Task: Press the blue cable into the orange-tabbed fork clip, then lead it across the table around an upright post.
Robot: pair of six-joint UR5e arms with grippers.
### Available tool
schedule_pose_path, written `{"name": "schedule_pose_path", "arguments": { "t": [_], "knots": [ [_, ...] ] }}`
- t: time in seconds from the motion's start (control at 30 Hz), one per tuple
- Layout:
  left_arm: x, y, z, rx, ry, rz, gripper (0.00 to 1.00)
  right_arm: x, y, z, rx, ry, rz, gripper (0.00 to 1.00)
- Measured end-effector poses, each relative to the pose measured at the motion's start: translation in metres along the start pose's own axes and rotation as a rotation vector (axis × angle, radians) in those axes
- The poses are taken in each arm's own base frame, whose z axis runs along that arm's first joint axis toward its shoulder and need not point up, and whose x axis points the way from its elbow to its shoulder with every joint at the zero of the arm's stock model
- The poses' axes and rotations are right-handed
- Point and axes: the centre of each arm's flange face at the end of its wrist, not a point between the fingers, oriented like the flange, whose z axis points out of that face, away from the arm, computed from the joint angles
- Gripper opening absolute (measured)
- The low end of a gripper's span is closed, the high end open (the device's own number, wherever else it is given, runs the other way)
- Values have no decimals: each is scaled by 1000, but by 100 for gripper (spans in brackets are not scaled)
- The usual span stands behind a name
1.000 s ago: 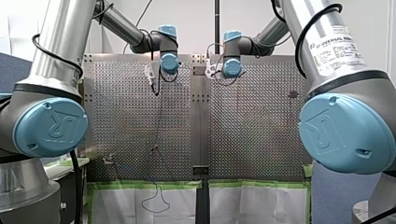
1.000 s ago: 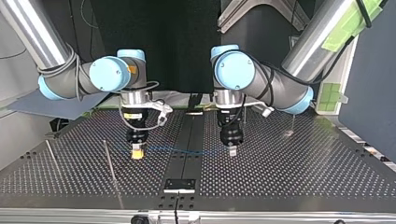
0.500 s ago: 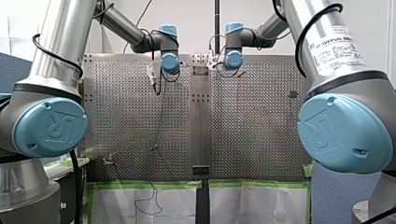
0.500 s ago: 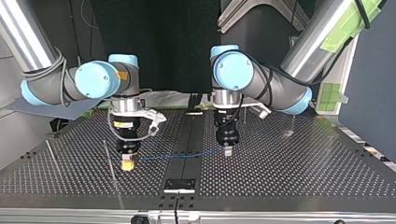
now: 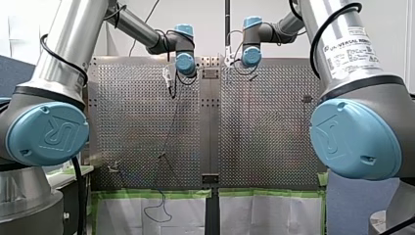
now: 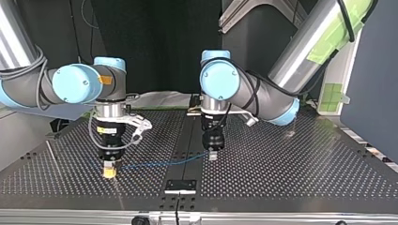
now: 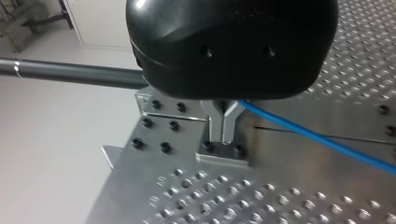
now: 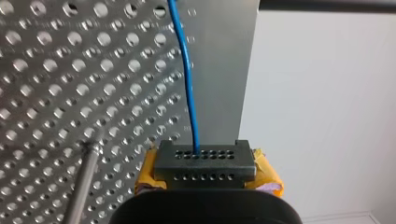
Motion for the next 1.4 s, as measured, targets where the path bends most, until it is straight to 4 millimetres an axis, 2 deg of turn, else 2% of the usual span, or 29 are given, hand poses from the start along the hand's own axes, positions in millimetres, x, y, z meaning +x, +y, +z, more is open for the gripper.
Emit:
{"name": "schedule_pose_path", "arguments": {
  "t": [0.2,0.27,0.57,0.77,1.2,1.4],
  "knots": [
    [-20,-13,5,23,-20,-13,0,7,13,3,-22,8,13,0],
    [-21,-17,7,29,-18,-12,0,8,19,4,-31,8,15,0],
    [-9,-47,15,78,22,5,0,12,40,8,-62,7,13,0],
    [3,-65,19,95,56,21,0,13,47,10,-75,5,14,0],
    [-31,-100,21,139,2,-15,0,7,80,14,-143,-33,11,0],
    [-40,-106,20,148,-14,-27,0,6,92,16,-161,-40,11,0]
  ]
}}
